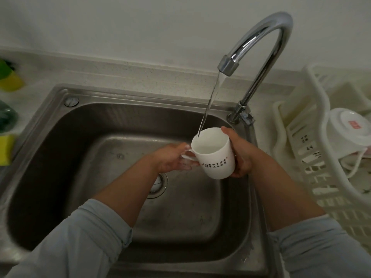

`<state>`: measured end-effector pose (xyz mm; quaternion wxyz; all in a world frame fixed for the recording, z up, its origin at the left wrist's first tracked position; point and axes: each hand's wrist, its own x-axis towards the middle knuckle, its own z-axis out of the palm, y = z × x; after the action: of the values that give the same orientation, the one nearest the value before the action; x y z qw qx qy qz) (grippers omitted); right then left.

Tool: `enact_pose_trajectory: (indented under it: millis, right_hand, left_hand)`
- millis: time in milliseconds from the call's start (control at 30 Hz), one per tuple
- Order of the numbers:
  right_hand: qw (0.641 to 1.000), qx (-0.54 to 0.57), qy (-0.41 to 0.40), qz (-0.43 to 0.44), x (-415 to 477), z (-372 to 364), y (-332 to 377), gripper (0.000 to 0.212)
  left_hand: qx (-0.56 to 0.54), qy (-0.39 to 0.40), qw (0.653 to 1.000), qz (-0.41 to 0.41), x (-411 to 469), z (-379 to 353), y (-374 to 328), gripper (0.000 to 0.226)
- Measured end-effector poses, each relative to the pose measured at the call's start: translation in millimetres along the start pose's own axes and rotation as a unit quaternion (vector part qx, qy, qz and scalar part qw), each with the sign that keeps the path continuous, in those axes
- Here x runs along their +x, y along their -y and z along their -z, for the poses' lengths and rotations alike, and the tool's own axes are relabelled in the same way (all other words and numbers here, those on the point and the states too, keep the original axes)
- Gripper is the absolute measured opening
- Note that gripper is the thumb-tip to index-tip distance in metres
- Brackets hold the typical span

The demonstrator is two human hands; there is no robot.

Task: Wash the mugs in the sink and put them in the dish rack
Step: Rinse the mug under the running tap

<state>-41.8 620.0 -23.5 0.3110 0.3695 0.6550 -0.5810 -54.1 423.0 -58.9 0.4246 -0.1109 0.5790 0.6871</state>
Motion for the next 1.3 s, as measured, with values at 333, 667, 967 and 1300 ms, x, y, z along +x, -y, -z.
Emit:
enact_pose_trajectory:
  millis: [333, 667, 967, 1300]
  right_hand:
    - [0.971, -0.083, -0.075, 0.212, 1.9, -9.3, 8.3, 0.051]
    - [0.961, 0.029, -0.021, 0.273, -0.1, -9.2, 10.1, 0.077]
    - [0.938, 0.119, 0.054, 0.320, 2.0, -0.3, 15.9, 0.060]
    - [0.913, 0.176, 0.145, 0.338, 7.2, -4.7, 26.5, 0.092]
  left_hand:
    - [0.166, 0.039, 0.985, -0.018, -2.6, 9.0, -11.6, 0.032]
    - [0.083, -0.036, 0.981, -0.169, 2.1, -2.5, -18.2, 0.014]
    - [0.116, -0.087, 0.955, -0.259, 1.2, -6.5, -18.1, 0.024]
    - [0.238, -0.193, 0.886, -0.347, -19.9, -10.6, -35.6, 0.017]
